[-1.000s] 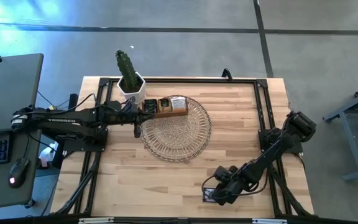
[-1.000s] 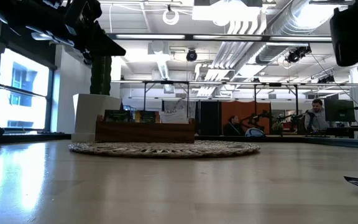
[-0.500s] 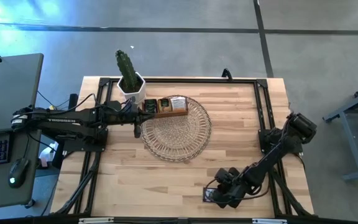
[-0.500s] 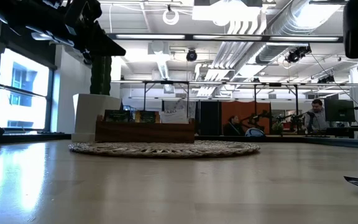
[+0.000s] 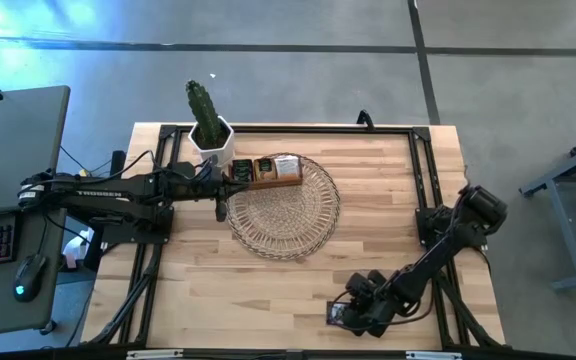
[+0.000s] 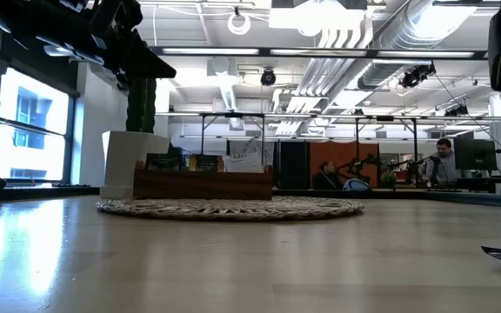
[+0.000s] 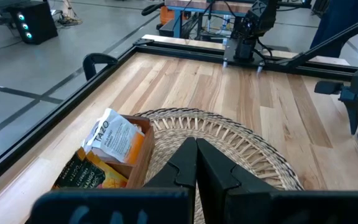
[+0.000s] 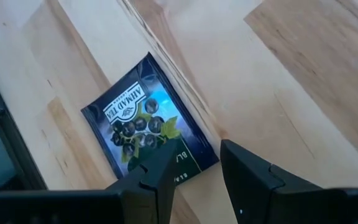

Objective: Pick & Place Tea
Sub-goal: Put the black tea bag into the left section of the wooden organizer

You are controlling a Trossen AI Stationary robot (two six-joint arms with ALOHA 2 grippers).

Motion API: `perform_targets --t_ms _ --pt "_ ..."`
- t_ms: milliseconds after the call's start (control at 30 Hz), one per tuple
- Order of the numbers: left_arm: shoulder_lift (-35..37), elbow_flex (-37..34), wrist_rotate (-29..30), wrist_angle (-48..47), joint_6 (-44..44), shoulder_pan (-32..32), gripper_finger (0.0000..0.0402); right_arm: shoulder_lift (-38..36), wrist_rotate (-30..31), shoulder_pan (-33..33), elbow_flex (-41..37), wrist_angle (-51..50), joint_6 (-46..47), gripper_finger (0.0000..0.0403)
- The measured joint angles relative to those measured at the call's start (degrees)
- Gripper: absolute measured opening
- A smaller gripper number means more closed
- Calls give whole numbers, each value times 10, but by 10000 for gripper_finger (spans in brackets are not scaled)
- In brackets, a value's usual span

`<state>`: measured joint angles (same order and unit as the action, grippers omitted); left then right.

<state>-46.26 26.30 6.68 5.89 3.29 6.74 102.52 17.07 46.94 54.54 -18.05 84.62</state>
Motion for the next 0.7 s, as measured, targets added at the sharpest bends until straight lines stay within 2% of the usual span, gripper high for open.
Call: perform_targets --t_ms 367,467,633,700 --pt "0 0 0 0 0 0 0 34 11 2 2 32 -2 116" --pt "0 0 0 0 0 0 0 35 11 2 2 31 -2 89" --pt "0 0 0 0 0 0 0 36 23 1 0 49 -24 13" --pt "0 0 0 0 0 0 0 38 30 1 0 72 -44 8"
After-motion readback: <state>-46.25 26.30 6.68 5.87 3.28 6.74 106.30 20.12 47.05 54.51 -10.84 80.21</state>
